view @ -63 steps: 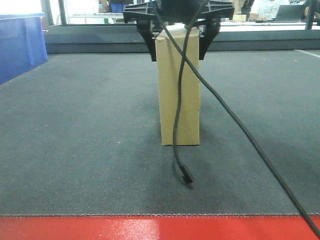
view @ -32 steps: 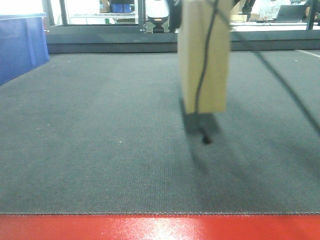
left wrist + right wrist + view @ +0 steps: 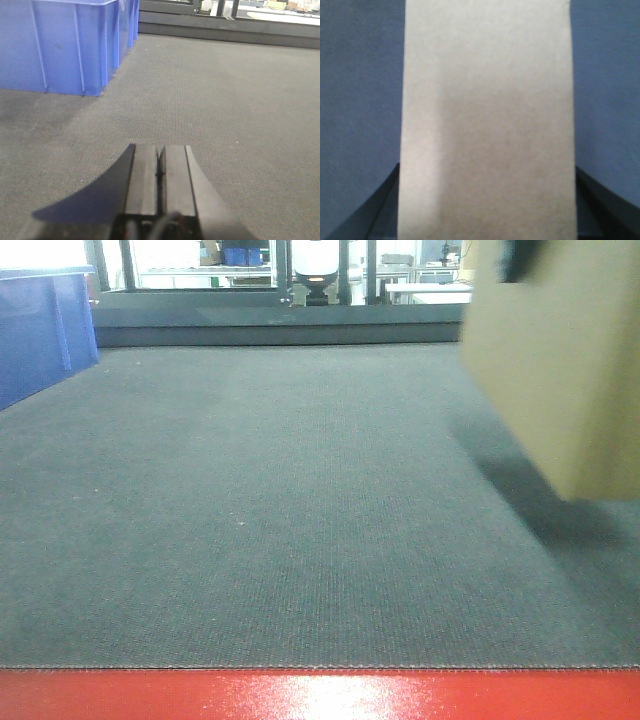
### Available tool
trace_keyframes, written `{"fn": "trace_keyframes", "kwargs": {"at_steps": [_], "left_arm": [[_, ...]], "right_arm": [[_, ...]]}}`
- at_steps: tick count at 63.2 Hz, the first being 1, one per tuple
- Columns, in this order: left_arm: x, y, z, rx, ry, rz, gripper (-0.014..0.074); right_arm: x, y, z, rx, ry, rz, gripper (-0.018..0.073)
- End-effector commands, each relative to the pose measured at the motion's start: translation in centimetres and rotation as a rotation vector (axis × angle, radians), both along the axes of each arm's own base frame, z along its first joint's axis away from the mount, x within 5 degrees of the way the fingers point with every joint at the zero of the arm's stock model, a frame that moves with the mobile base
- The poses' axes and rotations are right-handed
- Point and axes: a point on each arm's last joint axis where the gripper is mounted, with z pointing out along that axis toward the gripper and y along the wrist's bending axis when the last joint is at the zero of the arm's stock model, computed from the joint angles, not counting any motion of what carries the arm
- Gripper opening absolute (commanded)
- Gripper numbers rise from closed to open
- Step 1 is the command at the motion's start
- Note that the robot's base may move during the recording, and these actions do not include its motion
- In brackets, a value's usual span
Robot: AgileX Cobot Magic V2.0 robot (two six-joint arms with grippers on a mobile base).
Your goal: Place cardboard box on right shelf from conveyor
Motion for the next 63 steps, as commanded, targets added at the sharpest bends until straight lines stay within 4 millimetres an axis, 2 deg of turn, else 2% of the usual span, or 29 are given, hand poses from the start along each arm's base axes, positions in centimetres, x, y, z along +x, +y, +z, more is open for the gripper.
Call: {"fn": "trace_keyframes", "kwargs": {"at_steps": [1, 9, 27, 40, 51, 63], "left_arm": [[-0.1, 0.1, 0.9, -0.013, -0.098, 0.008, -0.0119], [-0.1, 0.1, 0.9, -0.013, -0.098, 0.008, -0.0119], [-0.1, 0.1, 0.9, -0.013, -0.098, 0.008, -0.0119], [-0.1, 0.1, 0.9, -0.013, -0.098, 0.008, -0.0119], [-0.1, 0.1, 0.9, -0.013, -0.098, 0.008, -0.0119], [-0.1, 0.1, 0.9, -0.013, -0.098, 0.008, -0.0119]], "right_arm": [[-3.1, -1.5, 2.6, 0.018, -0.212, 0.031, 0.0215], [-7.3, -2.7, 1.8, -0.002, -0.285, 0.072, 0.0215], [-15.8, -5.1, 1.5, 0.031, -0.484, 0.077, 0.0215], [-21.0, -6.7, 2.9, 0.074, -0.661, 0.063, 0.0215], [-23.5, -7.4, 3.6, 0.100, -0.766, 0.059, 0.0215], [-23.9, -7.5, 3.8, 0.105, -0.785, 0.059, 0.0215]]}}
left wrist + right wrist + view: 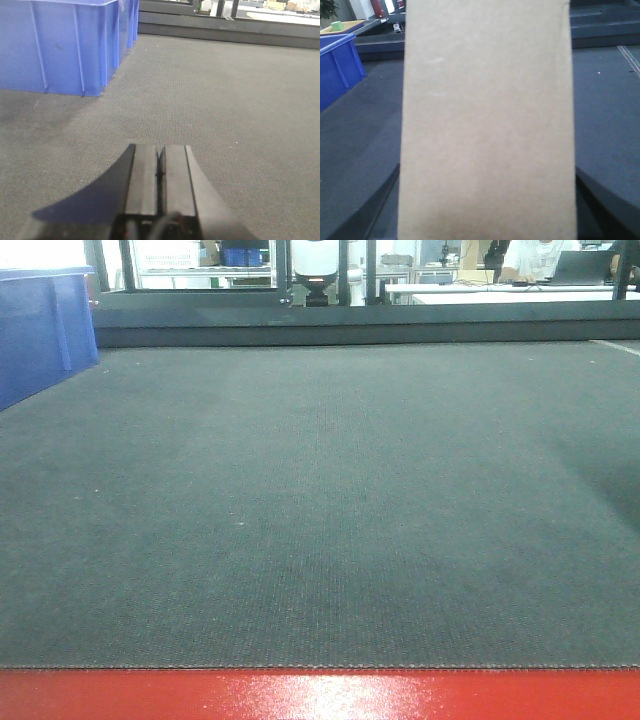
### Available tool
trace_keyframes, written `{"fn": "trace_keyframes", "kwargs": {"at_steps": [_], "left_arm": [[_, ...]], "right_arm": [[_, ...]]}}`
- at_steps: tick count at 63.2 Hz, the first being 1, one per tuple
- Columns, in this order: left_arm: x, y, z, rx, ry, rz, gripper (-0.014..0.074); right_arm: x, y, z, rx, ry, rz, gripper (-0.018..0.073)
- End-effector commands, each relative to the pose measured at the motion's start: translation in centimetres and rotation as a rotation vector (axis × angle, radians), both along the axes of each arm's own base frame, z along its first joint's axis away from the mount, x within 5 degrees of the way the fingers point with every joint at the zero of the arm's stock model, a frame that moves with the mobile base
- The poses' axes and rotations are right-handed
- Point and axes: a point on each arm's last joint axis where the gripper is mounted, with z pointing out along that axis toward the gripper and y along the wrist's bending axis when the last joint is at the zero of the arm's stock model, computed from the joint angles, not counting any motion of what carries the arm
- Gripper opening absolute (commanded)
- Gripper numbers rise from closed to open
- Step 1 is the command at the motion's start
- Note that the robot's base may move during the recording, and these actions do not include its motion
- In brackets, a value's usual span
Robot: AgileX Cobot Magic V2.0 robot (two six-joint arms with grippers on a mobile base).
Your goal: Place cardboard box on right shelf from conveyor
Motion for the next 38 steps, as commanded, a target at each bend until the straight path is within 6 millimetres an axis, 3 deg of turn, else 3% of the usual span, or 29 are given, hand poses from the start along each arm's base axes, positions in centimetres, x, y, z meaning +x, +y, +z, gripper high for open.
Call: {"fn": "trace_keyframes", "kwargs": {"at_steps": [1, 38], "left_arm": [[-0.11, 0.07, 0.92, -0.013, -0.098, 0.008, -0.0119], [-0.11, 0.07, 0.92, -0.013, -0.098, 0.008, -0.0119]], "right_arm": [[-0.06, -0.02, 1.68, -0.009, -0.123, 0.000, 0.0215], [-0.06, -0.02, 1.69, -0.009, -0.124, 0.000, 0.0215]]}}
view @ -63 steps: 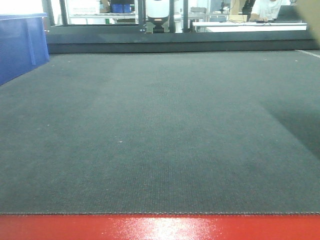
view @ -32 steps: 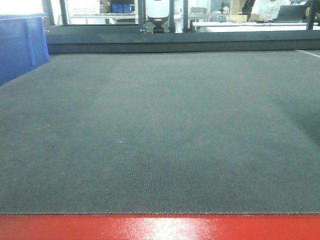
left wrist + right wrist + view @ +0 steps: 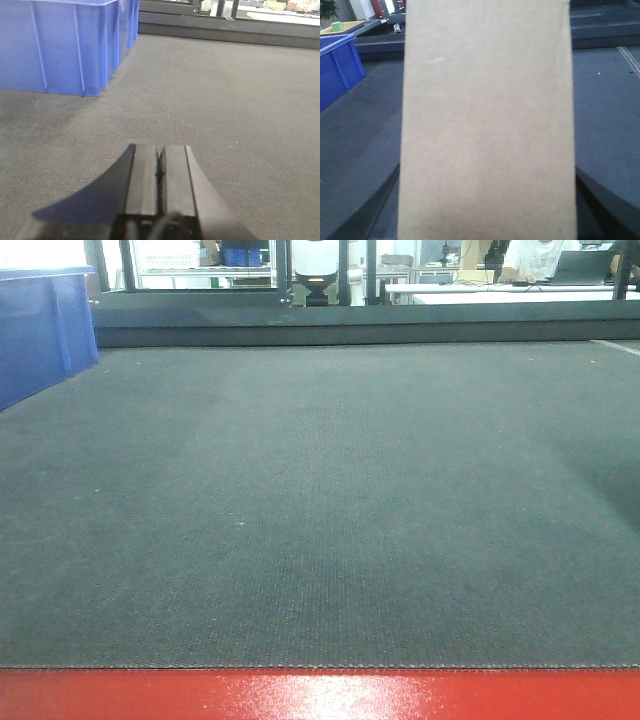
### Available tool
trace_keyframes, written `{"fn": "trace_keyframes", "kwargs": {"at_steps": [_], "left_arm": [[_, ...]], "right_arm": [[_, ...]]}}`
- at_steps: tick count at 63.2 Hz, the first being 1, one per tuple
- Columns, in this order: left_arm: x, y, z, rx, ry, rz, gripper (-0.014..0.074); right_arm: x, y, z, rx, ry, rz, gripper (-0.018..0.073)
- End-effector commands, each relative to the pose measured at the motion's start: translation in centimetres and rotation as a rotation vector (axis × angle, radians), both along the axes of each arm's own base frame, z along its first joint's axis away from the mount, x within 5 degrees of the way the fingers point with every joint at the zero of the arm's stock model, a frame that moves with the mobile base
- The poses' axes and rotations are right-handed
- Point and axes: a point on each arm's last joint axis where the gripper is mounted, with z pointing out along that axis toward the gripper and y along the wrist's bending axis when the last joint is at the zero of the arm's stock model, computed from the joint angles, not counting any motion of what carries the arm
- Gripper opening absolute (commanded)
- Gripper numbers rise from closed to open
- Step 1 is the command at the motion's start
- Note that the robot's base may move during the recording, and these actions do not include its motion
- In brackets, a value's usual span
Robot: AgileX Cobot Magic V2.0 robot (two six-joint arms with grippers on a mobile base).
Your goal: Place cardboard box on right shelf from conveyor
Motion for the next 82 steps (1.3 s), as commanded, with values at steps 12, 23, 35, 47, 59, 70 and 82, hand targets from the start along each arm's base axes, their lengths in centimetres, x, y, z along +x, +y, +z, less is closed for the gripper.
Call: {"fn": "trace_keyframes", "kwargs": {"at_steps": [12, 23, 35, 47, 59, 70, 82], "left_arm": [[-0.11, 0.07, 0.92, -0.013, -0.098, 0.008, -0.0119], [-0.11, 0.07, 0.92, -0.013, -0.098, 0.008, -0.0119], [-0.11, 0.07, 0.92, -0.013, -0.098, 0.008, -0.0119], [-0.11, 0.07, 0.92, -0.013, -0.098, 0.008, -0.0119], [-0.11, 0.07, 0.92, -0.013, -0.098, 0.008, -0.0119], [-0.11, 0.08, 0.92, -0.013, -0.098, 0.010, -0.0119], [-0.11, 0.09, 0.92, -0.013, -0.098, 0.011, -0.0119]], "right_arm": [[-0.04, -0.01, 1.69, -0.007, -0.123, 0.000, 0.0215], [-0.04, -0.01, 1.69, -0.007, -0.123, 0.000, 0.0215], [-0.02, -0.01, 1.66, -0.007, -0.122, 0.000, 0.0215], [-0.02, -0.01, 1.66, -0.007, -0.122, 0.000, 0.0215], [-0.02, -0.01, 1.66, -0.007, -0.122, 0.000, 0.0215], [-0.02, -0.01, 1.66, -0.007, -0.122, 0.000, 0.0215], [-0.02, -0.01, 1.66, -0.007, -0.122, 0.000, 0.0215]]}}
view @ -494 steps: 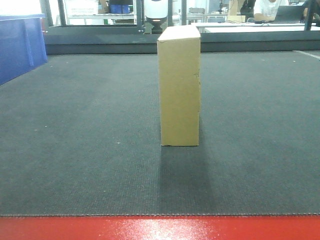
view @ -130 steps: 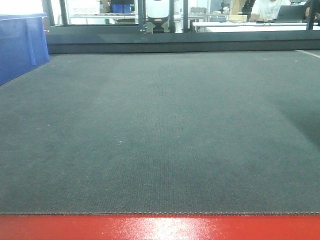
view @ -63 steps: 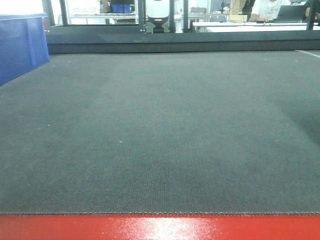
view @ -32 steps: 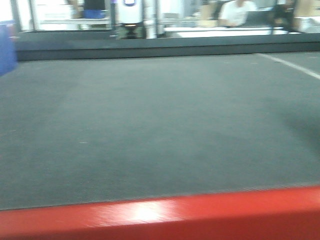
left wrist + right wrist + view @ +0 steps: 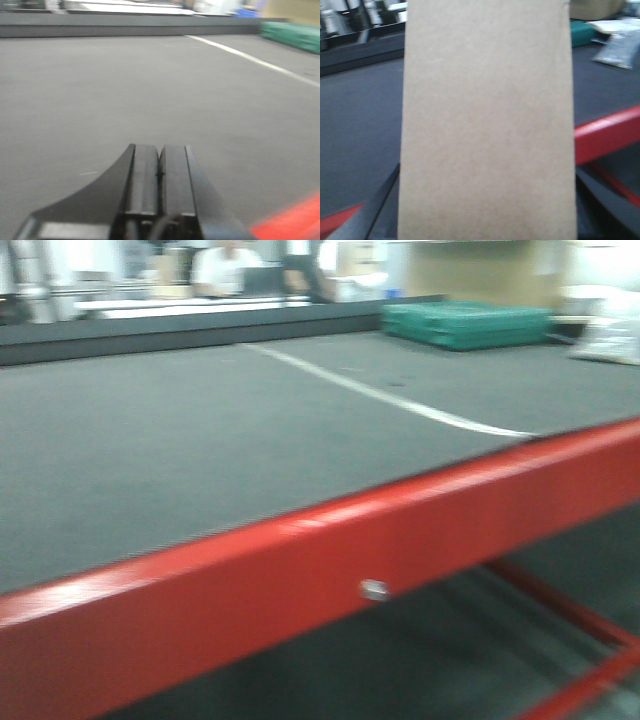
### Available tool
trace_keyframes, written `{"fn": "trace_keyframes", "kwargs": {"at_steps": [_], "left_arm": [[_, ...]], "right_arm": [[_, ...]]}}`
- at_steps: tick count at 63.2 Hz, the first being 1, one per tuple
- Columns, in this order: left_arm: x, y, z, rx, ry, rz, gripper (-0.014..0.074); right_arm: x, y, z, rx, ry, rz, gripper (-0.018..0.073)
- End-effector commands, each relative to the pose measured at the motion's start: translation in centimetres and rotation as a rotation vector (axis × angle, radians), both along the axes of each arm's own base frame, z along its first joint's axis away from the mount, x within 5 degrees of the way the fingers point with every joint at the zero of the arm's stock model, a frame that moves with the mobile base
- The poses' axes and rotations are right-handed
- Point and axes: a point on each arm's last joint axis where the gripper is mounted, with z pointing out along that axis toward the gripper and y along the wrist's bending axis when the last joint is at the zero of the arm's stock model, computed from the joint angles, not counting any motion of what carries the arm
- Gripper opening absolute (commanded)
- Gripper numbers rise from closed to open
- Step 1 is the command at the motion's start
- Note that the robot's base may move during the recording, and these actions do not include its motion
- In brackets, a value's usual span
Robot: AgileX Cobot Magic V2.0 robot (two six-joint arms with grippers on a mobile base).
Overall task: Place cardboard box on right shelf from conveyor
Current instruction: 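Drive the base away from the conveyor, past the red workbench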
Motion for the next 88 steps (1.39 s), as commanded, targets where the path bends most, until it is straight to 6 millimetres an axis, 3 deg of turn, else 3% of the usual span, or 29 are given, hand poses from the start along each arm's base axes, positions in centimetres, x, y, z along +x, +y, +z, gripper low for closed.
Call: {"fn": "trace_keyframes", "kwargs": {"at_steps": [1, 88], "left_arm": [[-0.11, 0.07, 0.92, -0.013, -0.098, 0.007, -0.0119], [-0.11, 0.07, 0.92, -0.013, -0.098, 0.007, -0.0119]], "right_arm": [[-0.04, 0.00, 1.70, -0.005, -0.123, 0.001, 0.0215], [-0.04, 0.00, 1.70, -0.005, -0.123, 0.001, 0.0215]]}}
